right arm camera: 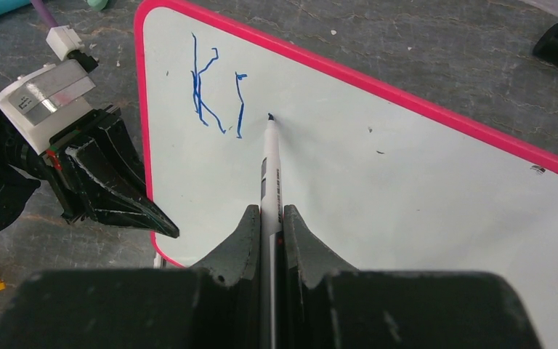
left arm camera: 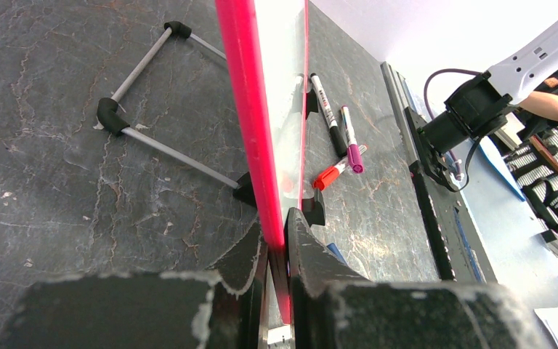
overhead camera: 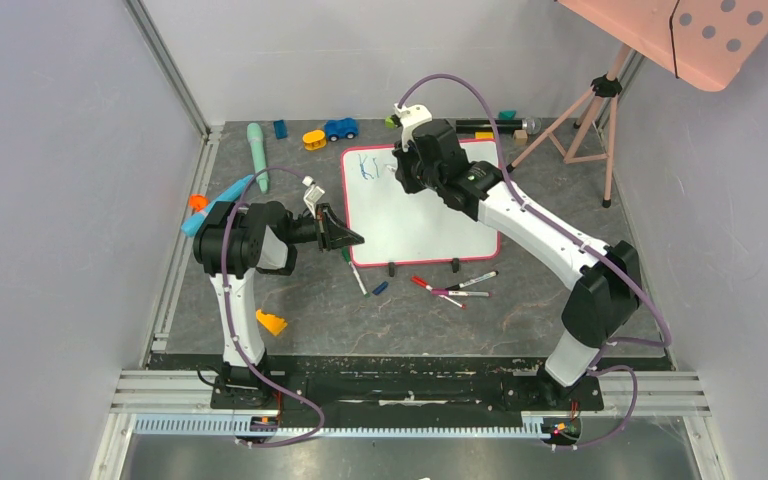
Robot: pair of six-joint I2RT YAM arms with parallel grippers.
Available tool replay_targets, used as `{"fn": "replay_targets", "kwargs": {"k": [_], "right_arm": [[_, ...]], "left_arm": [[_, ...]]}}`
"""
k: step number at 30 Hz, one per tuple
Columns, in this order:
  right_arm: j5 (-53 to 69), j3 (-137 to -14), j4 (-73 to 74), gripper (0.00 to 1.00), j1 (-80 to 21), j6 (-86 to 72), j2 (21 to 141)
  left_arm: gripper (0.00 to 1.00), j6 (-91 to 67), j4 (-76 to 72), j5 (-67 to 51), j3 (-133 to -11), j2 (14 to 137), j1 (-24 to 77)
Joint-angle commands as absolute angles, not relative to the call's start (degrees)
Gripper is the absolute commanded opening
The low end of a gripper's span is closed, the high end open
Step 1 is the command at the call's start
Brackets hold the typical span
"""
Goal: Write a sentence on the whiteboard
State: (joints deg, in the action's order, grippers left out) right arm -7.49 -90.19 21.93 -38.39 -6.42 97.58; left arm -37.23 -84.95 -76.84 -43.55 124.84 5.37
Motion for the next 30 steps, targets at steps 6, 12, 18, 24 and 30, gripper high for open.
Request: {"fn": "replay_targets", "kwargs": {"k": [6, 12, 18, 24, 30], "right_arm": [[-8.25, -87.23, 20.70, 0.00, -38.14, -7.03, 95.65], [-7.73, -85.52, 20.01, 0.00, -38.14, -7.46, 94.84], [-7.93, -86.67, 19.95, 0.00, -38.10, -7.38, 95.30], [-8.29, -89.02, 20.35, 0.00, -37.97, -6.84, 96.43], [-8.39, -91.10, 20.82, 0.00, -37.47, -6.20, 97.30]], "left_arm": [[0.02, -30.01, -89.21, -78.97, -43.46, 126.08, 5.54], [0.02, -29.98, -89.21, -79.00, -43.51, 126.08, 5.54], [0.02, -30.04, -89.21, -78.93, -43.51, 126.06, 5.54], [0.02, -30.01, -89.21, -78.94, -43.52, 126.04, 5.55], [0.02, -30.01, -89.21, -78.95, -43.51, 126.04, 5.57]]}}
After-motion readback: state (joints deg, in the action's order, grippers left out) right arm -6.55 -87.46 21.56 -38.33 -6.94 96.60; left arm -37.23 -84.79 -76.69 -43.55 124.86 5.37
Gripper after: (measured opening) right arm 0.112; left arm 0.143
